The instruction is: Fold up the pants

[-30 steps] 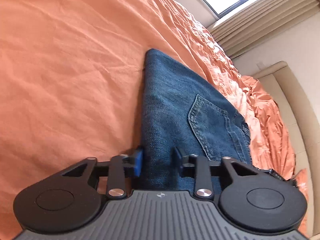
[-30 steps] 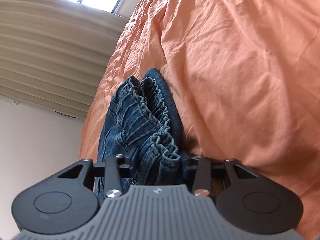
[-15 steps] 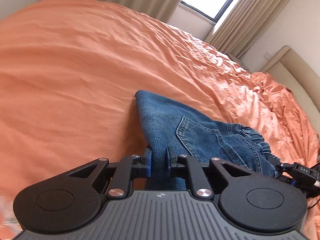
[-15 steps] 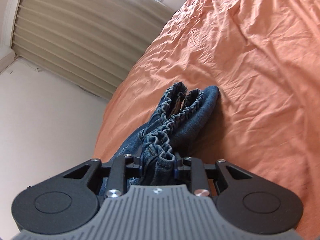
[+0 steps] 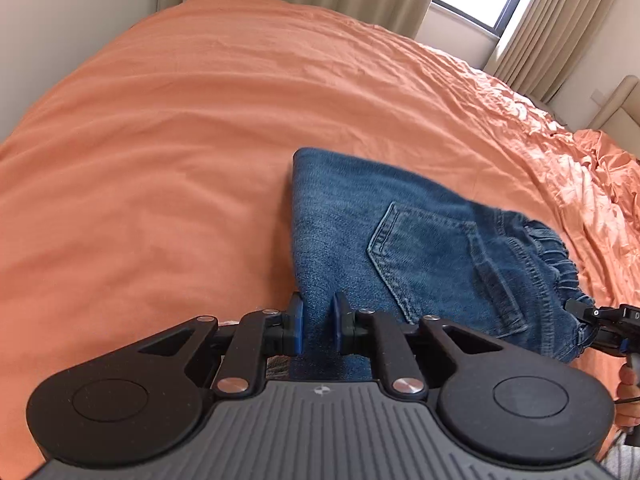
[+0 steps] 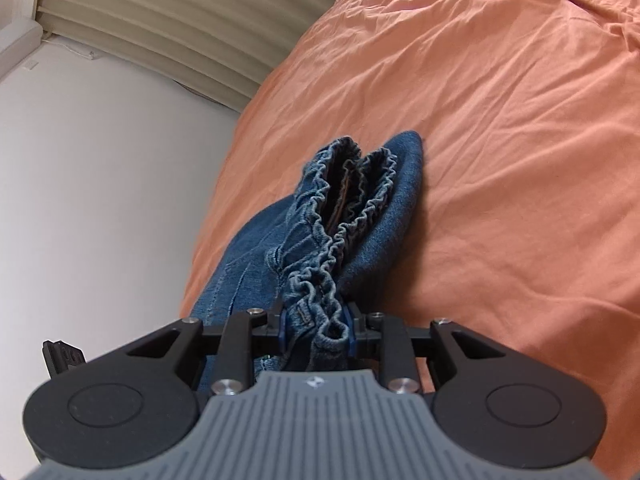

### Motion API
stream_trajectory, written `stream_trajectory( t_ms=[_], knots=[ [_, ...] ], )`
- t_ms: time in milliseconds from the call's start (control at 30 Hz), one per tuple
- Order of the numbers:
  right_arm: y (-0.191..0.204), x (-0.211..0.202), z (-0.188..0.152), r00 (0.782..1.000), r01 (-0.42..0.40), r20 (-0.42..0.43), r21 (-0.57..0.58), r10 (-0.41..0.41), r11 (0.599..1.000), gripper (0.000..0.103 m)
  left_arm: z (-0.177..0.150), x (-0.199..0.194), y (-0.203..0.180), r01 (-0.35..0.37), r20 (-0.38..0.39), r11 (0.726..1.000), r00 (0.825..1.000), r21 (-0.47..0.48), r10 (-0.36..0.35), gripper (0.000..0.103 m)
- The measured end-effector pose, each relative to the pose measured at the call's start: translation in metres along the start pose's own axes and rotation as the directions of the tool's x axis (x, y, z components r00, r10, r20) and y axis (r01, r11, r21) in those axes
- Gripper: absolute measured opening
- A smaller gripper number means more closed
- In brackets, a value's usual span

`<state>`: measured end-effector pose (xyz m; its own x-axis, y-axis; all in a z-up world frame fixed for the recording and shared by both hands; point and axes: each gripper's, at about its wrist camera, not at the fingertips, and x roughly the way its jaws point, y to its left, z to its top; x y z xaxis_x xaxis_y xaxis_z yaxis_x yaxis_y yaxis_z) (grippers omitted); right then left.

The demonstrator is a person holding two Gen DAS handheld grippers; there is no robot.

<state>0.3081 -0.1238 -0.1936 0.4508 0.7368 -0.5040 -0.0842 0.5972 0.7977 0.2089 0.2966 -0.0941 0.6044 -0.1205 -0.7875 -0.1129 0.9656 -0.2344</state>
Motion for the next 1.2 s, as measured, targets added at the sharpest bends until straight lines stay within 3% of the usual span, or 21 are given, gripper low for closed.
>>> stream_trajectory(
  t_ms=[200, 333, 367, 433, 500, 567, 700, 833, 900, 1100, 1200],
  knots=[
    [0.003, 0.011, -0.001, 0.988, 0.151, -0.024, -0.066, -0.153, 0.986, 0.023, -0.007, 0.022, 0.003, -0.027, -0.036, 0.999, 0.999, 0.018, 0.028, 0.017],
    [0.015, 0.021, -0.002, 0.970, 0.240, -0.020, -0.117, -0.244, 0.964, 0.033, -0.009, 0.028, 0.003, -0.049, -0.056, 0.999, 0.997, 0.018, 0.050, 0.021],
    [0.020, 0.024, -0.001, 0.964, 0.260, -0.014, -0.132, -0.264, 0.956, 0.034, -0.009, 0.027, 0.002, -0.060, -0.054, 0.998, 0.997, 0.018, 0.061, 0.028],
    [0.031, 0.023, 0.000, 0.953, 0.300, 0.017, -0.196, -0.303, 0.934, 0.046, -0.009, 0.021, -0.002, -0.094, -0.034, 0.995, 0.995, 0.036, 0.095, 0.036],
    [0.045, 0.015, -0.002, 0.941, 0.337, 0.065, -0.261, -0.331, 0.905, 0.050, -0.011, 0.011, -0.006, -0.126, -0.016, 0.990, 0.992, 0.059, 0.127, 0.053],
    [0.061, -0.004, -0.011, 0.925, 0.381, 0.122, -0.326, -0.361, 0.865, 0.059, -0.016, -0.008, -0.014, -0.151, 0.032, 0.984, 0.988, 0.093, 0.149, 0.059],
    [0.099, -0.035, -0.039, 0.902, 0.432, 0.235, -0.477, -0.362, 0.765, 0.063, -0.028, -0.047, -0.042, -0.230, 0.135, 0.960, 0.968, 0.157, 0.210, 0.072],
    [0.132, -0.054, -0.073, 0.886, 0.463, 0.313, -0.571, -0.341, 0.678, 0.069, -0.048, -0.084, -0.076, -0.287, 0.248, 0.940, 0.939, 0.186, 0.238, 0.078],
    [0.142, -0.063, -0.090, 0.889, 0.457, 0.321, -0.594, -0.326, 0.661, 0.072, -0.060, -0.101, -0.092, -0.310, 0.280, 0.935, 0.925, 0.173, 0.256, 0.088],
    [0.162, -0.084, -0.138, 0.887, 0.461, 0.352, -0.629, -0.300, 0.626, 0.079, -0.094, -0.117, -0.126, -0.376, 0.292, 0.920, 0.897, 0.107, 0.333, 0.090],
    [0.163, -0.091, -0.153, 0.887, 0.460, 0.358, -0.631, -0.291, 0.624, 0.081, -0.109, -0.116, -0.134, -0.366, 0.264, 0.928, 0.904, 0.072, 0.336, 0.090]
  ],
)
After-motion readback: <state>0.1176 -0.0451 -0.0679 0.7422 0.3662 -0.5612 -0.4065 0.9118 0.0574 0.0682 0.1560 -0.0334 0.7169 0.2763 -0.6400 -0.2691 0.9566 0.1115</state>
